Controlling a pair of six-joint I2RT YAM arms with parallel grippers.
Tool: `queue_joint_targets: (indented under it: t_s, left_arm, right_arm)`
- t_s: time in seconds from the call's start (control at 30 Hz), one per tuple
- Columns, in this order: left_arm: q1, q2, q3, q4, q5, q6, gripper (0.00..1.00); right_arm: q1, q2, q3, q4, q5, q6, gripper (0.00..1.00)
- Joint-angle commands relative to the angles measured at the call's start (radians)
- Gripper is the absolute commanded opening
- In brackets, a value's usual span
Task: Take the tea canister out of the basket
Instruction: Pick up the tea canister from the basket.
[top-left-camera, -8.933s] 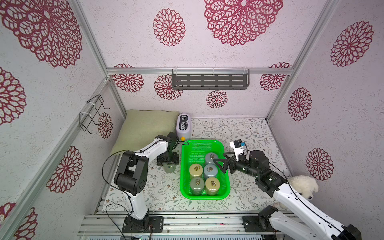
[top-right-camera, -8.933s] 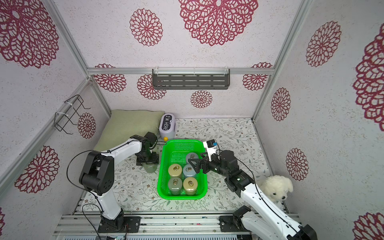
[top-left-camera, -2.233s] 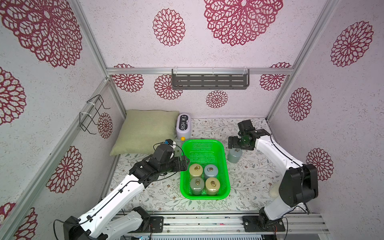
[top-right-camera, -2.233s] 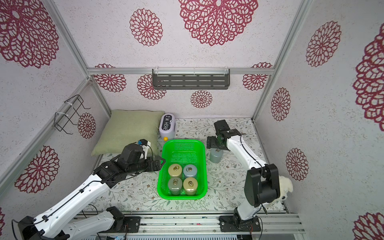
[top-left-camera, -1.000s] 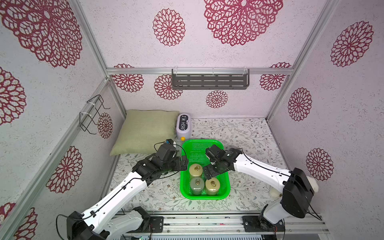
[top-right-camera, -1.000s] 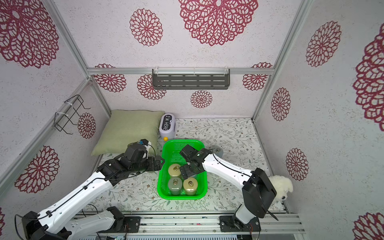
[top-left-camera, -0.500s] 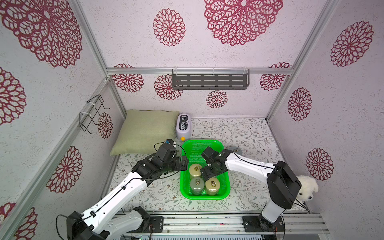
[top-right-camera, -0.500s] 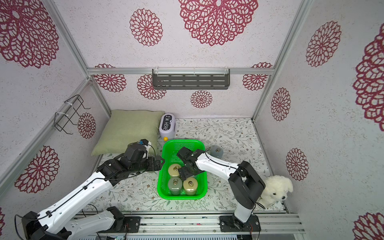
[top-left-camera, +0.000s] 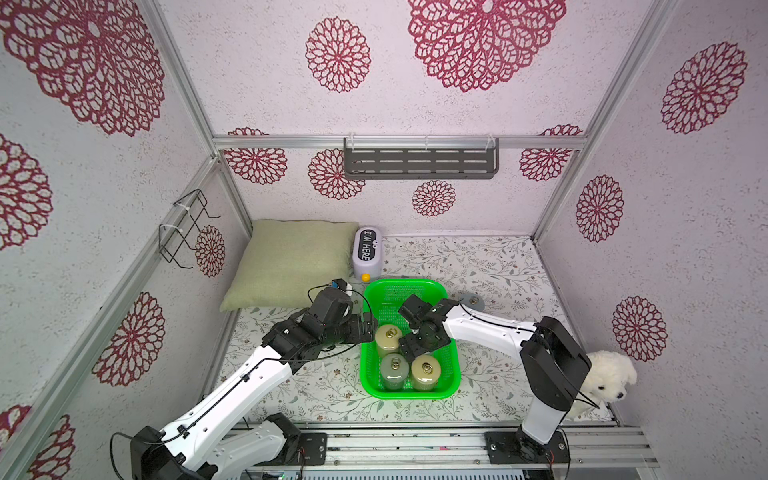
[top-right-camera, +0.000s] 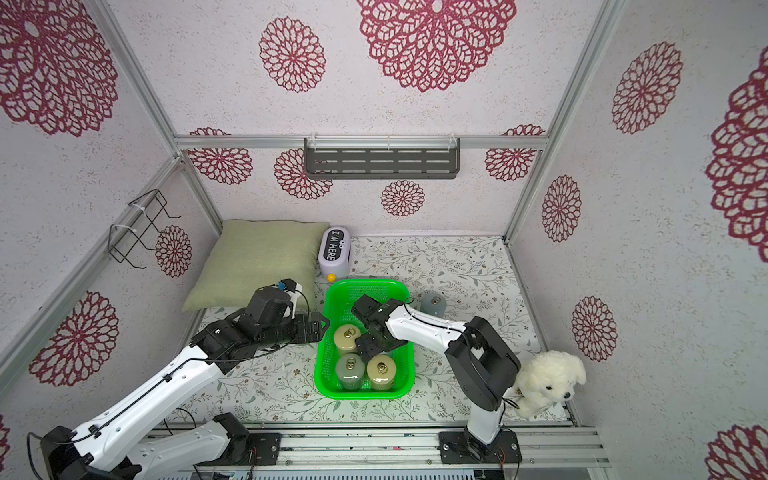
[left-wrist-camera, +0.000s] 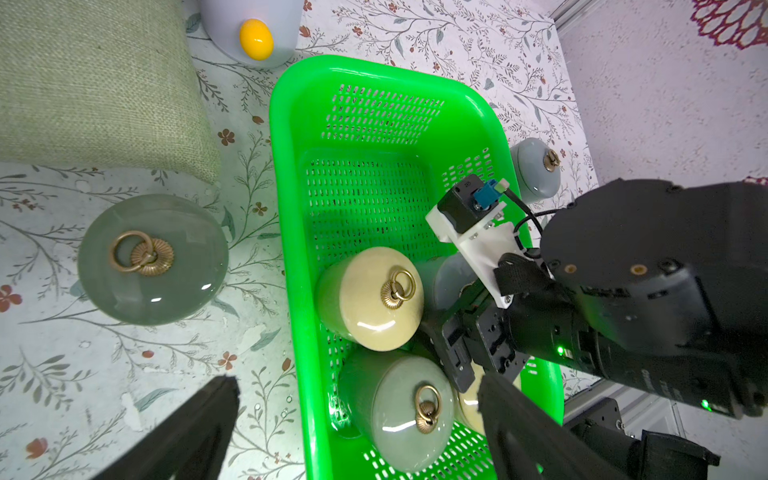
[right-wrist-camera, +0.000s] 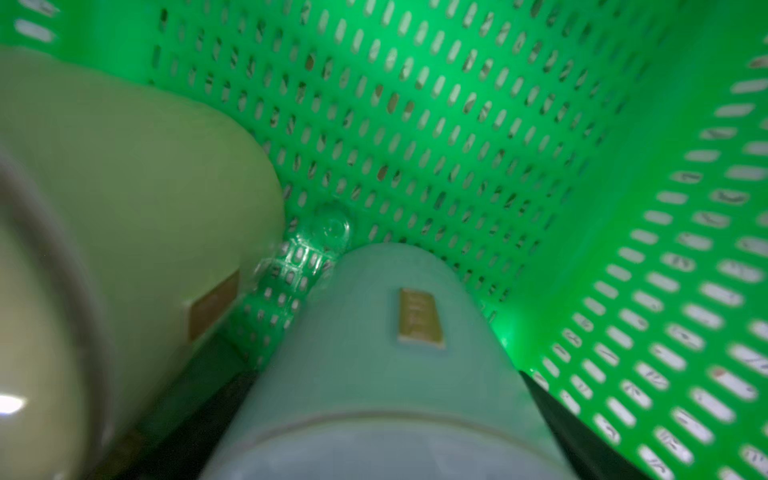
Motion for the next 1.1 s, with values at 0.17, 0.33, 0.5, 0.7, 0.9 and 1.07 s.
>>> queue_joint_targets:
  t_s: [0.17,0.33,0.5,0.7,0.9,1.07]
  left_arm:
    - [-0.012,-0.025,-0.012,0.024,0.016,0.0,0.97]
    - [-0.013,-0.029,-0.014,0.027,0.02,0.001,0.97]
    - [-0.012,-0.033,-0.016,0.03,0.024,-0.001,0.97]
    - [-0.012,-0.04,-0.02,0.038,0.04,0.0,0.97]
    - [-0.014,-0.051,-0.022,0.047,0.059,0.001,0.97]
    - [-0.015,-0.062,-0.025,0.059,0.076,0.0,0.97]
  right_arm:
    - [-0.001,0.002,0.04,-0.001,-0.002,-0.002,0.76]
    - [-0.001,-0.03,0.066,-0.024,0.011,0.001,0.7]
    - [-0.001,-0.055,0.092,-0.054,0.033,0.002,0.7]
    - [-0.003,-0.083,0.137,-0.094,0.05,0.005,0.7]
    - [-0.016,-0.115,0.209,-0.162,0.073,0.0,0.7]
    - [-0.049,-0.152,0.273,-0.221,0.084,-0.005,0.7]
